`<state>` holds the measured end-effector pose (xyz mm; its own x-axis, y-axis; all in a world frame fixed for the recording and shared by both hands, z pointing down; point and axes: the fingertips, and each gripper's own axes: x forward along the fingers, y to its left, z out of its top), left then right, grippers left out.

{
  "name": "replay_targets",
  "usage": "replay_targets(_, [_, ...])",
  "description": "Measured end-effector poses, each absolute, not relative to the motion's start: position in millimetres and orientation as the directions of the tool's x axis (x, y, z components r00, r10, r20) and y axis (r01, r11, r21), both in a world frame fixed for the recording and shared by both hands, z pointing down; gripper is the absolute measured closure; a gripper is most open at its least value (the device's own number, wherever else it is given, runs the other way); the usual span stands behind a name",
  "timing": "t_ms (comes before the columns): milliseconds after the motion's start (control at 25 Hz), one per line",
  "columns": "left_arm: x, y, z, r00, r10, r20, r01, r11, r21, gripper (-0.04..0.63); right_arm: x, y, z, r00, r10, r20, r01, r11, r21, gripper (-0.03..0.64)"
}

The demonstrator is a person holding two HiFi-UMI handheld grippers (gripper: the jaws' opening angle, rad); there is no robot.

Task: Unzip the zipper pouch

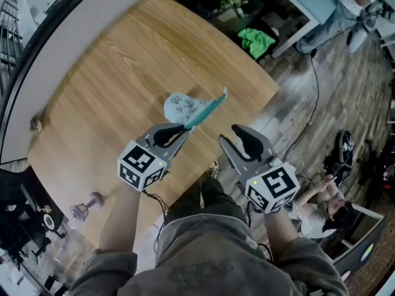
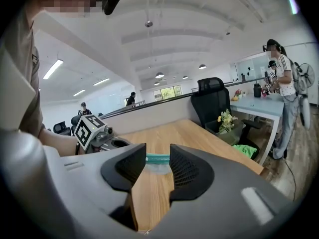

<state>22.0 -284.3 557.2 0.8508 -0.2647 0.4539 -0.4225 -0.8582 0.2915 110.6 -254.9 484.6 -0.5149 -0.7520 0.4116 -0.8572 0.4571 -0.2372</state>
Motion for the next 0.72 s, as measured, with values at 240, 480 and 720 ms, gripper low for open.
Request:
replay_targets(240, [9, -271, 484, 0.860, -0.359, 0.362, -0.472, -0.830, 0.296, 0.555, 103, -251, 435, -0.544, -0.757, 0.363, -0.837, 0.519, -0.171, 0.460])
replay_targets(480, [-9, -254, 421, 0.853, -0.444, 0.273, -0.515, -0.798, 0.311, 0.555, 86, -240, 392, -0.597, -0.739, 0.310, -0.793, 0.601, -0.095, 0.460])
replay_targets(720, [-32, -254, 383, 0.800, -0.553, 0.234, -0.600, -0.740, 0.303, 0.555, 62, -230, 369, -0.708, -0.663, 0.245, -0.705, 0.684, -0.188, 0.460])
